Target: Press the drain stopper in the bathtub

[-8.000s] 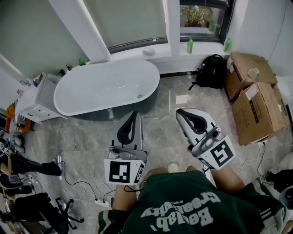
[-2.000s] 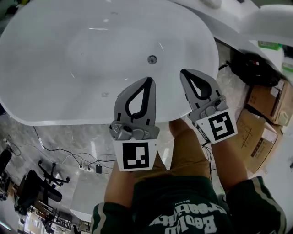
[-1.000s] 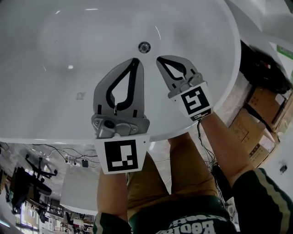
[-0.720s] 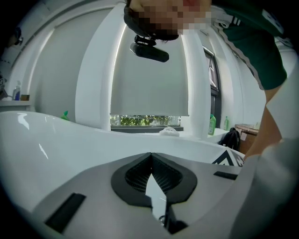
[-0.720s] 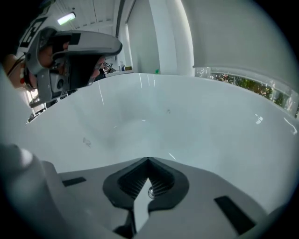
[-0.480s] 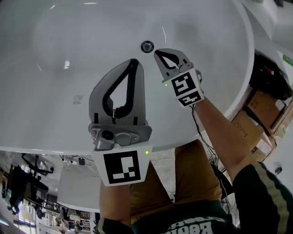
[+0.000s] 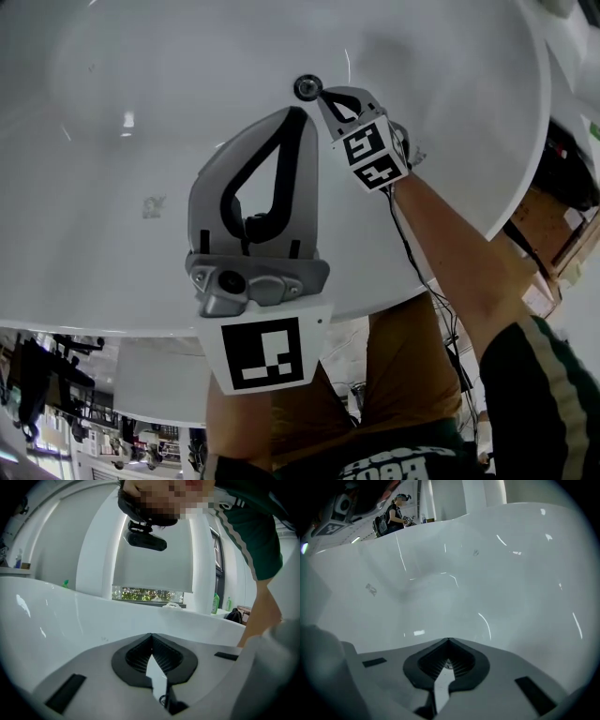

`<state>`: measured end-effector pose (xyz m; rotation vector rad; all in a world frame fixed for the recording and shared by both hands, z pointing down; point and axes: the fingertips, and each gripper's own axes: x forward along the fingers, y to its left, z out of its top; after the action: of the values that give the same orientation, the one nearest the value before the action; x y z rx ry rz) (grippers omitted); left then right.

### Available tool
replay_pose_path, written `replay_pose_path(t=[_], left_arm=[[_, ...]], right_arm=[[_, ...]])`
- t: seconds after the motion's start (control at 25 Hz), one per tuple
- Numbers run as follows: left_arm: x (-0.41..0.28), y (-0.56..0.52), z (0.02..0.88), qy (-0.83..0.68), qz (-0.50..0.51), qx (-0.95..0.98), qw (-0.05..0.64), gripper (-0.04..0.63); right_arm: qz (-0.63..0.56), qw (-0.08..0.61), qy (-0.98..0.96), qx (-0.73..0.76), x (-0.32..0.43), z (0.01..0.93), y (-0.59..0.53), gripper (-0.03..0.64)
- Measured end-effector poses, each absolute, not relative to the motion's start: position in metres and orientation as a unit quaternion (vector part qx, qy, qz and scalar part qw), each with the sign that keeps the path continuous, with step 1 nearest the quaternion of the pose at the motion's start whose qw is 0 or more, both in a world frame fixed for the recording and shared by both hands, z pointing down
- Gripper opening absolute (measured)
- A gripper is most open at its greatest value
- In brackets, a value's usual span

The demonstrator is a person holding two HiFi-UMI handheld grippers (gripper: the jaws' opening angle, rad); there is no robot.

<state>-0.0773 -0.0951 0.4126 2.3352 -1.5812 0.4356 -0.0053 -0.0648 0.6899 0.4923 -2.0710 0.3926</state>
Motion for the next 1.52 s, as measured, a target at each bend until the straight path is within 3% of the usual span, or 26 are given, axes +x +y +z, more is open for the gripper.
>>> replay_pose_path(t=[0.64,0.92,1.52], left_arm=[[-0.116,-0.087,0.450,-0.559,0.149,0.799,0.164,0.009],[-0.122,-0.085,0.460,-0.569,0.123,0.788,0.199,0.009],[-0.126,-0.084,0.470,-0.560,0.122,0.794,0.204,0.009]], right_arm=[[0.156,0.544,-0.807,0.171,-0.007,0.787,-0.047,0.014],[0.144,0.567,-0.794,0.168,-0.006,0.810,-0.049,0.014],[0.102,0.623,-0.755,0.176,-0.007,0.840,-0.049,0.014]])
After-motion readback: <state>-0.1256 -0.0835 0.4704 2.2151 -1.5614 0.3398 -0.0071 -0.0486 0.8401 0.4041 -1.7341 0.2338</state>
